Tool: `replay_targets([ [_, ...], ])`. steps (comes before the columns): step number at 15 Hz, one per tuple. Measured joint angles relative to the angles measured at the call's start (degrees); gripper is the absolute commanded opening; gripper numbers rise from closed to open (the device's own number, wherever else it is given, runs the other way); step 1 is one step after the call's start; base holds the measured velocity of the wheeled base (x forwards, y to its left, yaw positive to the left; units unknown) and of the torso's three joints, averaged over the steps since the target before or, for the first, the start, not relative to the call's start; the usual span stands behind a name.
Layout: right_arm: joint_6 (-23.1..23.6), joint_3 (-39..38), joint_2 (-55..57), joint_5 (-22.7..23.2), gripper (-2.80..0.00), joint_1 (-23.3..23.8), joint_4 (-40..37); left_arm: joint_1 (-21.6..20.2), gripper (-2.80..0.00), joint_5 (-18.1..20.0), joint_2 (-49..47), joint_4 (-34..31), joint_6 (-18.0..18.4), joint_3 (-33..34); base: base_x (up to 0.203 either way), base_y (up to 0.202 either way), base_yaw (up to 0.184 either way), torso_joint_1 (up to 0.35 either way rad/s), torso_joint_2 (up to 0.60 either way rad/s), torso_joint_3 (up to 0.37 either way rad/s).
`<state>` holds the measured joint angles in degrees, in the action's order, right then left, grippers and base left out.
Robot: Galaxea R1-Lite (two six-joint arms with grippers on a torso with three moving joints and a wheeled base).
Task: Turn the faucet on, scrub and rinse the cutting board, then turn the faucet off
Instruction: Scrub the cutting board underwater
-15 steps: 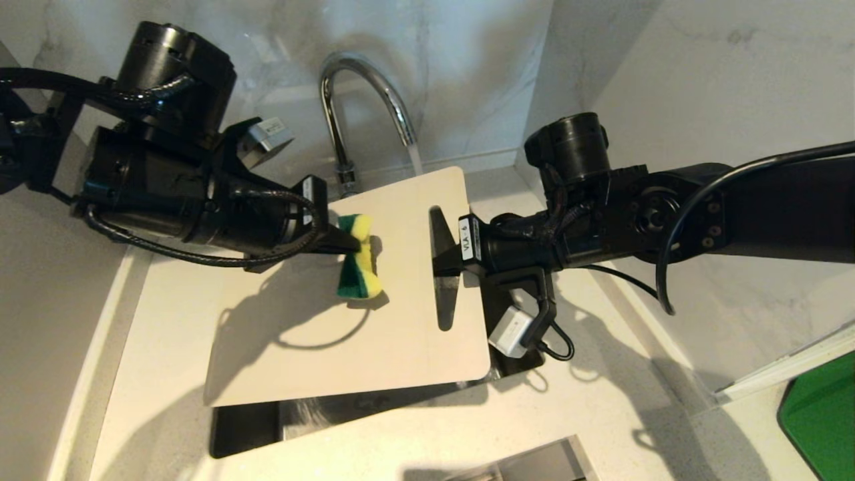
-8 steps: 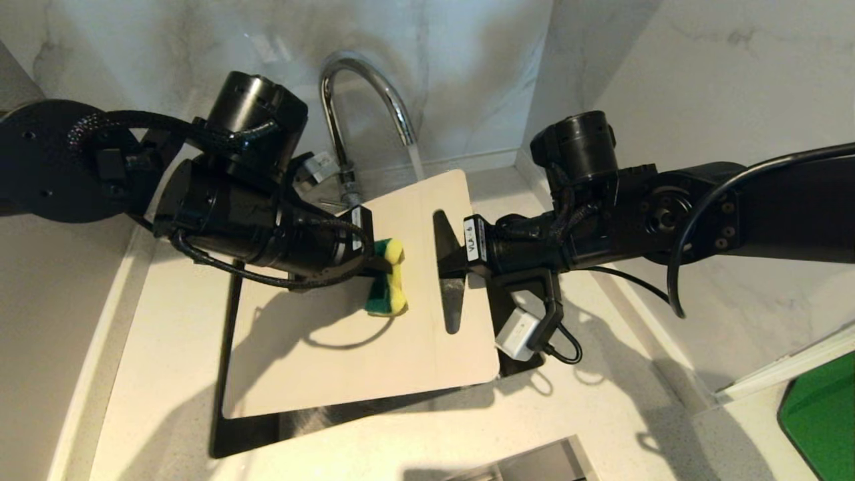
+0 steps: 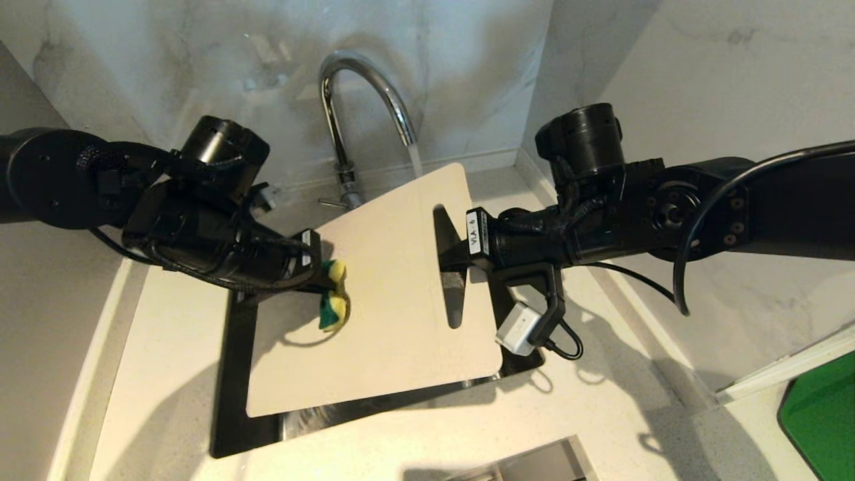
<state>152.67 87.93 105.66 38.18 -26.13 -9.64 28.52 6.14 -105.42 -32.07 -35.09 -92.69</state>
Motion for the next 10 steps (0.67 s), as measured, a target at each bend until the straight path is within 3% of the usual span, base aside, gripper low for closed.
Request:
replay_targets([
  [3, 0.0, 0.0, -0.1, 0.1, -2.80, 0.2, 0.2, -4.8, -2.80, 0.4, 0.6, 0.4, 1.1, 4.8, 0.000, 0.000, 0.000, 0.000, 0.00, 0.000],
  [6, 0.0, -0.1, -0.2, 0.2, -2.80, 0.6, 0.4, -10.0, -2.80, 4.7, 1.7, 2.5, 1.8, 9.9, 0.000, 0.000, 0.000, 0.000, 0.00, 0.000],
  [10, 0.0, -0.3, -0.4, 0.2, -2.80, 0.8, 0.7, -16.3, -2.80, 6.0, 2.3, 6.0, 2.3, 14.1, 0.000, 0.000, 0.000, 0.000, 0.00, 0.000],
])
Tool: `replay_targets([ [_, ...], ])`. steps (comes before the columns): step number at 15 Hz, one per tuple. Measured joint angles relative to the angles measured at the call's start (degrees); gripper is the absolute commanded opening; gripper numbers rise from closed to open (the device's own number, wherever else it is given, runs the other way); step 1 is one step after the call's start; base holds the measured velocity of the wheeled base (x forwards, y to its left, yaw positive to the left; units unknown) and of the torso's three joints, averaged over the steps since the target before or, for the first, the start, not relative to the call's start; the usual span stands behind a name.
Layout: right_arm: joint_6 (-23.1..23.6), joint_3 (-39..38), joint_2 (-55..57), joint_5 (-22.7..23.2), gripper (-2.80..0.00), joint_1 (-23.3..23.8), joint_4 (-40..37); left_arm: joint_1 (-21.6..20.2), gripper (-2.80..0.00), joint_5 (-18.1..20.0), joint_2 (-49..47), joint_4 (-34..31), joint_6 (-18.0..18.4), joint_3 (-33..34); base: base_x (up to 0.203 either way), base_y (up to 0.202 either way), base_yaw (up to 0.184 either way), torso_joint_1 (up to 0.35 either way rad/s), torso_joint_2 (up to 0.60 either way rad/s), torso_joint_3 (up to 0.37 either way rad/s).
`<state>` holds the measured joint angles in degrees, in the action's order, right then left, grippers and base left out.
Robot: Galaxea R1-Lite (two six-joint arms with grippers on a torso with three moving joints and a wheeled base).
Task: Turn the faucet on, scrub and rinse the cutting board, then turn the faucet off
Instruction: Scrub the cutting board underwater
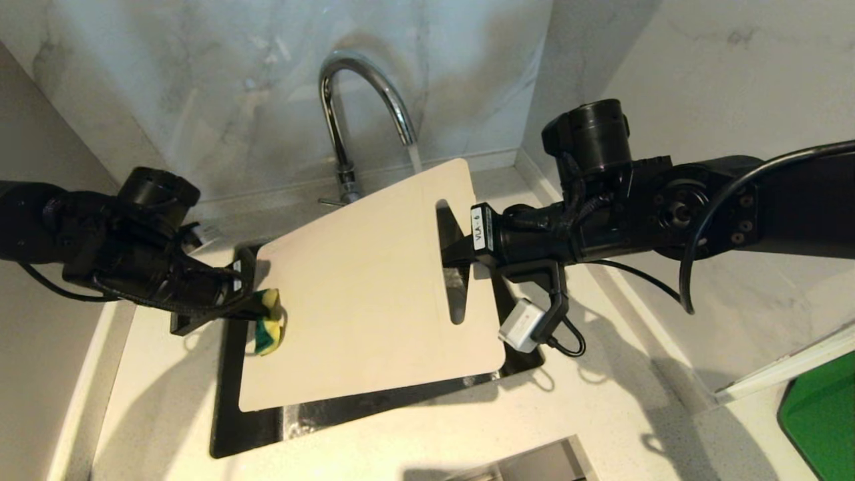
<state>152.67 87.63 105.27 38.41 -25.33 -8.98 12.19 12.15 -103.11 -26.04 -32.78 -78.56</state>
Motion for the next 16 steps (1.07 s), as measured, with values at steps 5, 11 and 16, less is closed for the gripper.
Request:
replay_targets([
  [5, 0.0, -1.0, -1.0, 0.0, -2.80, 0.2, 0.0, -4.3, -2.80, 2.0, 1.1, 0.6, 0.9, 2.2, 0.000, 0.000, 0.000, 0.000, 0.00, 0.000],
  [11, 0.0, -2.0, -2.8, 0.0, -2.80, 0.2, 0.0, -1.9, -2.80, 3.6, 6.7, -1.2, -1.4, -1.2, 0.000, 0.000, 0.000, 0.000, 0.00, 0.000],
  [16, -3.0, -2.2, -3.9, 0.2, -2.80, 0.3, 3.3, 1.5, -2.80, 1.8, 9.5, -6.9, -2.2, -7.0, 0.000, 0.000, 0.000, 0.000, 0.00, 0.000],
])
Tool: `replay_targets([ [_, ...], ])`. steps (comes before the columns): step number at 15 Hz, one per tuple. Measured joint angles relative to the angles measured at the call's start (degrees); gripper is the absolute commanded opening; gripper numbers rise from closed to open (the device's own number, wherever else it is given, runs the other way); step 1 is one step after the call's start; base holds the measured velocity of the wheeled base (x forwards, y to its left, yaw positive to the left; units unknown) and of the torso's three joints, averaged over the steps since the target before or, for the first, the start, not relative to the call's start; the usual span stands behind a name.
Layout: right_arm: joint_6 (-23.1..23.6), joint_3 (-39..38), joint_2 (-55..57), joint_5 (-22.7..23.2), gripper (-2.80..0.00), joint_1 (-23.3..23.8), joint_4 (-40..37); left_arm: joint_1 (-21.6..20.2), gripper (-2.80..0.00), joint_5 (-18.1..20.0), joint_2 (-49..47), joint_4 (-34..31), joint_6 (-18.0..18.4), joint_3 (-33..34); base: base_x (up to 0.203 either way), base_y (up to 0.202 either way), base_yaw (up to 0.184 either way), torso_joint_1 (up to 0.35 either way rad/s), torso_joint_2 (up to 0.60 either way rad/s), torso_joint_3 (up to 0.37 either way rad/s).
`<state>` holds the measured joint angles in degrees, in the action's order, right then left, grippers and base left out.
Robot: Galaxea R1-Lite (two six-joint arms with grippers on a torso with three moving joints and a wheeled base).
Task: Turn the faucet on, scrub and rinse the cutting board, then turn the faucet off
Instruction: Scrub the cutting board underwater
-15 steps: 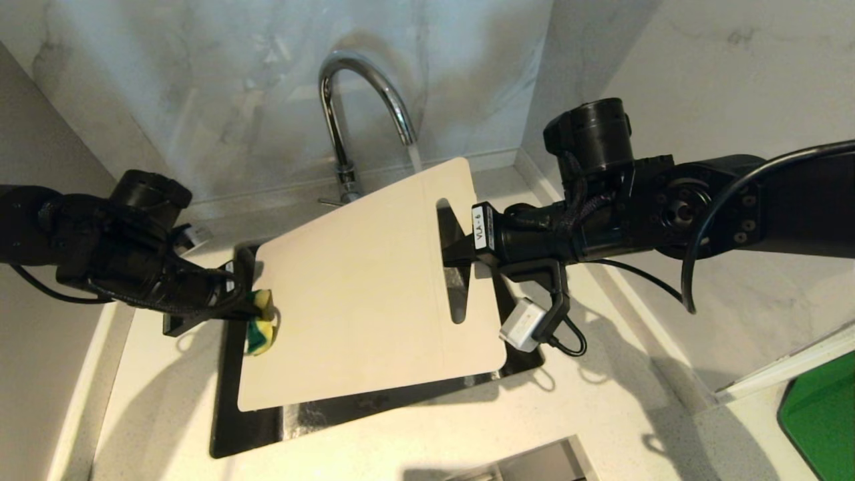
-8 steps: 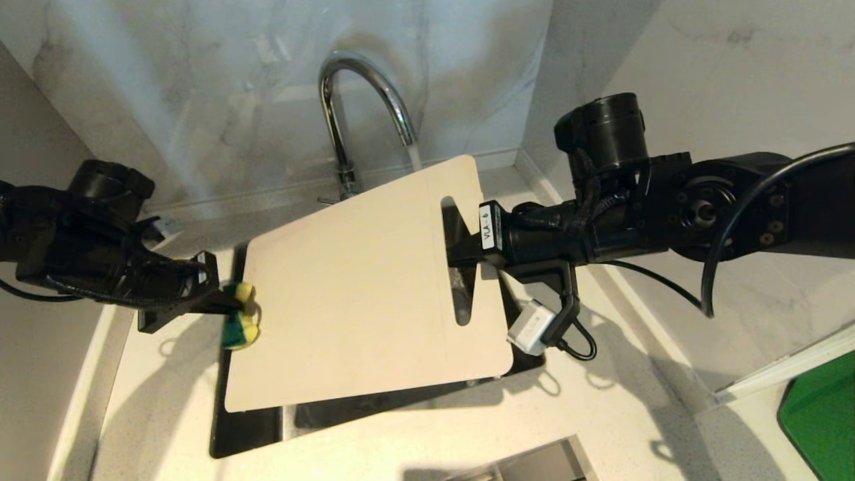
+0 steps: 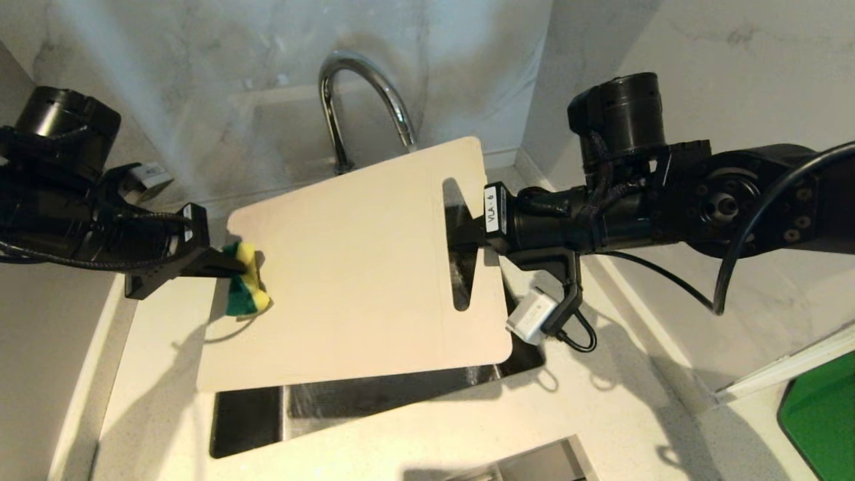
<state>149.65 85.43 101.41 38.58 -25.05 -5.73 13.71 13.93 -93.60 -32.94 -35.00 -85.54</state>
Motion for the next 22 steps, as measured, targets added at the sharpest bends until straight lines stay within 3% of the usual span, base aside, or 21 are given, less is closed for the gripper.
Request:
replay_targets([
  [10, -1.8, -4.4, -2.9, 0.9, -2.80, 0.8, 1.8, 0.6, -2.80, -0.8, 3.6, -4.7, 0.1, -7.4, 0.000, 0.000, 0.000, 0.000, 0.00, 0.000],
  [16, -3.7, -12.4, -3.0, 0.8, -2.80, 1.0, 8.9, 0.6, -2.80, -0.5, 4.0, -5.2, 0.2, -8.0, 0.000, 0.000, 0.000, 0.000, 0.00, 0.000],
  [22, -4.1, -13.1, 0.1, 0.6, -2.80, 3.7, 8.5, 0.6, -2.80, -0.1, 5.1, -5.5, 0.2, -6.9, 0.000, 0.000, 0.000, 0.000, 0.00, 0.000],
])
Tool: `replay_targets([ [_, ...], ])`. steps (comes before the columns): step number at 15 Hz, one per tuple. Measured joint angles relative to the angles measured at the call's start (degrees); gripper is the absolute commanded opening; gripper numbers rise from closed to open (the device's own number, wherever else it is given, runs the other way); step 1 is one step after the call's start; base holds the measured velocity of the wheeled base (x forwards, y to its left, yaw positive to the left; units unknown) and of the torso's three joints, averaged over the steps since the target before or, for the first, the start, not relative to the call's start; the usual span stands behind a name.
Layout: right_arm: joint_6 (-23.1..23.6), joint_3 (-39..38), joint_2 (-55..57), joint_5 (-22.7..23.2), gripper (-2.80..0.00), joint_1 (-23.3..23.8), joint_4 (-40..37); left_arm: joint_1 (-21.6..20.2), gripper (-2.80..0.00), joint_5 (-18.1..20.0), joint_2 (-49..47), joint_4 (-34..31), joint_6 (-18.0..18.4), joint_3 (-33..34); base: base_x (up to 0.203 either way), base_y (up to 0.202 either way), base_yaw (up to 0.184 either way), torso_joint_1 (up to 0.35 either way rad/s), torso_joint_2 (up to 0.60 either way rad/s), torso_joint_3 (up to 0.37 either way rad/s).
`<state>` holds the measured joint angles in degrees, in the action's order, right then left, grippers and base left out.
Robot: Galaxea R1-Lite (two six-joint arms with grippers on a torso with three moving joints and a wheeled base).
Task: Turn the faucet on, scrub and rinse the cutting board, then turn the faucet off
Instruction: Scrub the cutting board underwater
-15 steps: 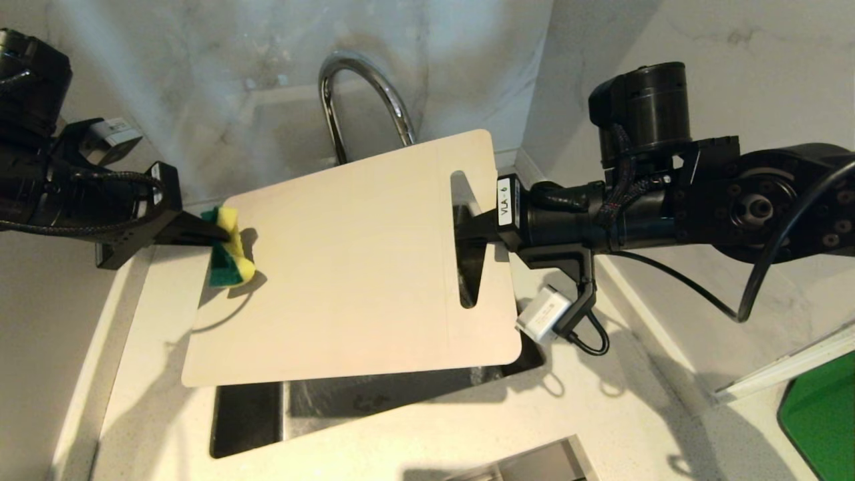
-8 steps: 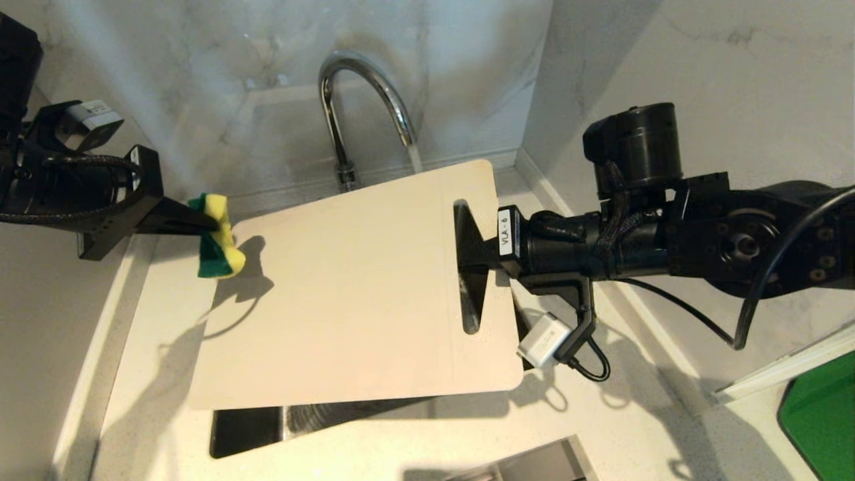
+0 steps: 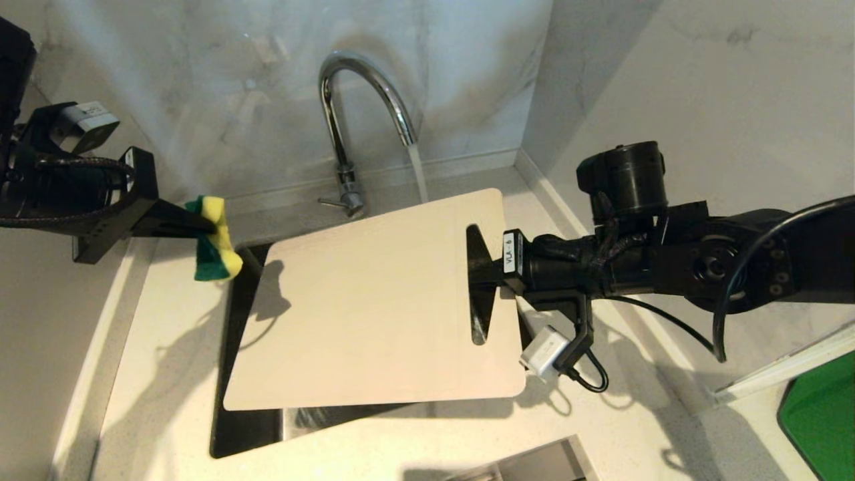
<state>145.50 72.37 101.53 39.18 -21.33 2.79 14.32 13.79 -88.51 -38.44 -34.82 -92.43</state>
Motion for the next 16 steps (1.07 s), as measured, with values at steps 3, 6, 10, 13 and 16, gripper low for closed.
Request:
replay_targets([
  [3, 0.0, 2.1, 2.0, -0.6, -2.80, 1.1, -2.6, 0.1, -2.80, 2.1, 0.9, 0.2, 0.1, 0.0, 0.000, 0.000, 0.000, 0.000, 0.00, 0.000],
  [6, 0.3, 6.3, 3.3, -1.6, -2.80, 2.9, -5.8, 0.1, -2.80, 4.8, 1.1, 0.6, 0.1, 0.0, 0.000, 0.000, 0.000, 0.000, 0.00, 0.000],
  [10, 1.5, 11.1, 4.8, -2.3, -2.80, 4.9, -11.1, 0.1, -2.80, 6.4, 0.3, 3.0, 0.2, -0.2, 0.000, 0.000, 0.000, 0.000, 0.00, 0.000],
  [13, 3.0, 15.7, 6.2, -2.6, -2.80, 5.7, -15.7, 0.4, -2.80, 6.4, -0.3, 3.5, 0.3, -0.3, 0.000, 0.000, 0.000, 0.000, 0.00, 0.000],
  [16, 5.1, 19.9, 7.7, -3.0, -2.80, 6.3, -21.6, 1.1, -2.80, 6.3, -0.7, 3.6, 0.3, -0.3, 0.000, 0.000, 0.000, 0.000, 0.00, 0.000],
])
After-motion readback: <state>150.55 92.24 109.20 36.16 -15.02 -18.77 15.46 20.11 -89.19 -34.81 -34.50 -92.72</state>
